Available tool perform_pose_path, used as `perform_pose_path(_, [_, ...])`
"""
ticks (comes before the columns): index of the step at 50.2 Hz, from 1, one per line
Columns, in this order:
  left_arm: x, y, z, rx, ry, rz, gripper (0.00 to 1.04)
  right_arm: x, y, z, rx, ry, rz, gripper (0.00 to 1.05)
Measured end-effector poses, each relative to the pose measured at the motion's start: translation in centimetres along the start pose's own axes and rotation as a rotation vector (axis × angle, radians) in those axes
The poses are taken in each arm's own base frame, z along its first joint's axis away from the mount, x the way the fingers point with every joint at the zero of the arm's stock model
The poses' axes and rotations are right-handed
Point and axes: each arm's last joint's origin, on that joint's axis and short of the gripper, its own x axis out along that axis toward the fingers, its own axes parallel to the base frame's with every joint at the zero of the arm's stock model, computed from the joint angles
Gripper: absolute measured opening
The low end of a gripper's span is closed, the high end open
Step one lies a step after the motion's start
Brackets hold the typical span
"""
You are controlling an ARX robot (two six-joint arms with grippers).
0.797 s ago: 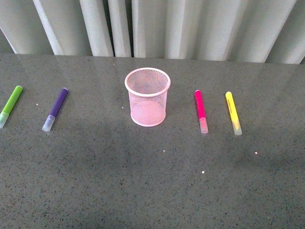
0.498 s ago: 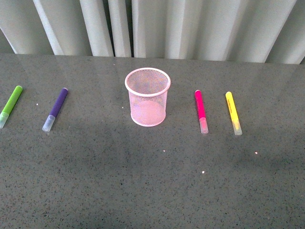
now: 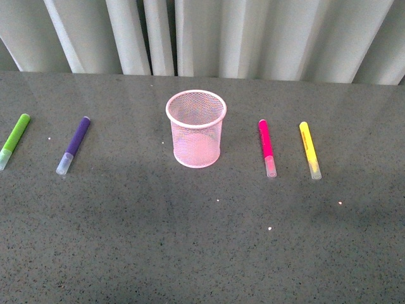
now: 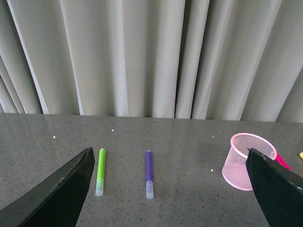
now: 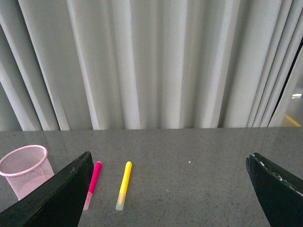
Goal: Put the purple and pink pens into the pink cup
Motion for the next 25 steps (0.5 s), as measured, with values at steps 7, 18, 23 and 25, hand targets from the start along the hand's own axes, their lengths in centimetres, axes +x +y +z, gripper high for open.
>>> perform_pose_path(7, [0.00, 0.00, 0.00, 0.000, 0.000, 0.000, 0.98, 0.00, 0.00, 0.00, 0.000, 0.000, 0.000, 0.98])
perform_pose_path(18, [0.00, 0.00, 0.00, 0.000, 0.000, 0.000, 0.98, 0.00, 0.00, 0.00, 0.000, 0.000, 0.000, 0.98])
perform_pose_path(23, [0.00, 0.00, 0.00, 0.000, 0.000, 0.000, 0.98, 0.00, 0.00, 0.00, 0.000, 0.000, 0.000, 0.98])
perform_pose_path(25, [0.00, 0.00, 0.00, 0.000, 0.000, 0.000, 0.98, 0.00, 0.00, 0.00, 0.000, 0.000, 0.000, 0.98])
